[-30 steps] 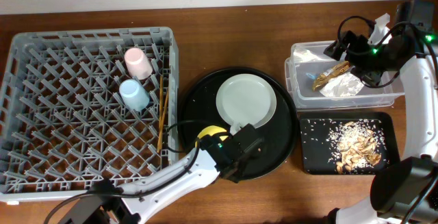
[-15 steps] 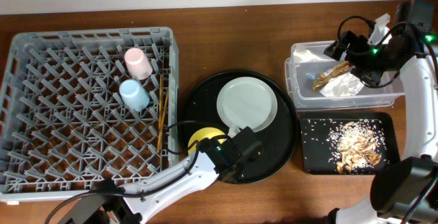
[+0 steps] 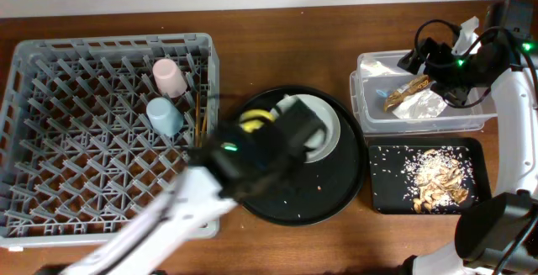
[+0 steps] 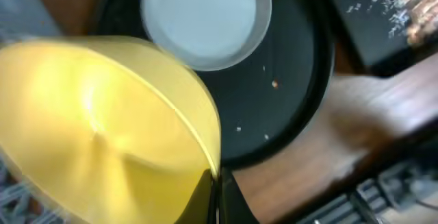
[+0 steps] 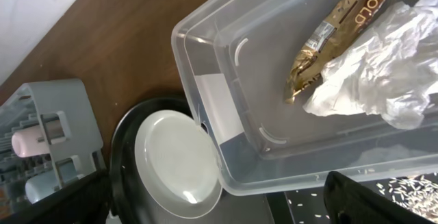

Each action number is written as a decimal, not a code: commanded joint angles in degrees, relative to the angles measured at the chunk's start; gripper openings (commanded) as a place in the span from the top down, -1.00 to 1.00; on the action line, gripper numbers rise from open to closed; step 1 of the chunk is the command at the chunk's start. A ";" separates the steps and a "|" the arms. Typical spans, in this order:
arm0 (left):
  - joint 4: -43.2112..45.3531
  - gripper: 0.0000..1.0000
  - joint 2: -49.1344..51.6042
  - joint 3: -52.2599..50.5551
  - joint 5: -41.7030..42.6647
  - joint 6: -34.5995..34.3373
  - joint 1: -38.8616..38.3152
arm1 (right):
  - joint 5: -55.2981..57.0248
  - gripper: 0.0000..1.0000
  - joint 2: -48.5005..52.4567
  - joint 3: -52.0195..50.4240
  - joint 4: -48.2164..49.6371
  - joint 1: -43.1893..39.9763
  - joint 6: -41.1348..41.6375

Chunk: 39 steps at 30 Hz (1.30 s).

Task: Sort waste into correct bins and load items into the dishwasher rack
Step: 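Place the yellow bowl upside down in the rack with the left gripper, then grasp the white plate edge with the left gripper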

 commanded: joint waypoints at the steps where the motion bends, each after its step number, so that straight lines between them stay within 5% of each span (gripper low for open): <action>1: -5.57 1.00 -3.93 5.33 16.00 11.10 10.93 | -0.28 -0.97 -0.42 0.94 0.00 -0.15 0.07; 4: -9.97 0.99 -7.04 5.33 38.34 23.63 29.20 | -0.26 -0.97 -0.42 0.94 0.00 -0.15 0.07; 6: -12.46 1.00 -6.99 3.19 43.93 29.66 40.87 | -0.28 -0.97 -0.42 0.94 0.00 -0.15 0.07; 9: -13.70 0.99 -6.99 -9.62 67.78 44.81 60.26 | -0.28 -0.97 -0.42 0.94 0.00 -0.17 0.07; 12: -11.89 1.00 -5.38 -25.18 80.52 52.17 71.56 | -0.28 -0.97 -0.42 0.94 -0.02 -0.17 0.07; 17: -2.38 1.00 2.23 -38.21 80.28 53.20 72.76 | -0.28 -0.97 -0.42 0.94 0.00 -0.15 0.07; 26: -0.11 1.00 5.07 -38.49 66.01 52.70 82.73 | -0.28 -0.97 -0.42 0.94 0.00 -0.15 0.07; 27: -0.15 0.88 5.07 -38.45 66.01 52.70 83.89 | -0.28 -0.97 -0.42 0.94 -0.02 -0.17 0.07; 28: -0.48 -0.99 5.07 -38.01 65.83 52.70 84.98 | -0.28 -0.97 -0.42 0.94 0.00 -0.15 0.07; 33: -7.96 -0.99 2.62 -29.68 64.83 52.70 90.09 | -0.28 -0.97 -0.42 0.94 0.00 -0.15 0.07; 37: -11.37 -0.99 -10.10 -23.63 65.59 51.17 89.61 | -0.28 -0.97 -0.42 0.94 0.00 -0.15 0.07; 39: -11.34 -0.99 -16.02 -23.67 75.38 51.23 87.19 | -0.28 -0.97 -0.42 0.94 -0.02 -0.17 0.07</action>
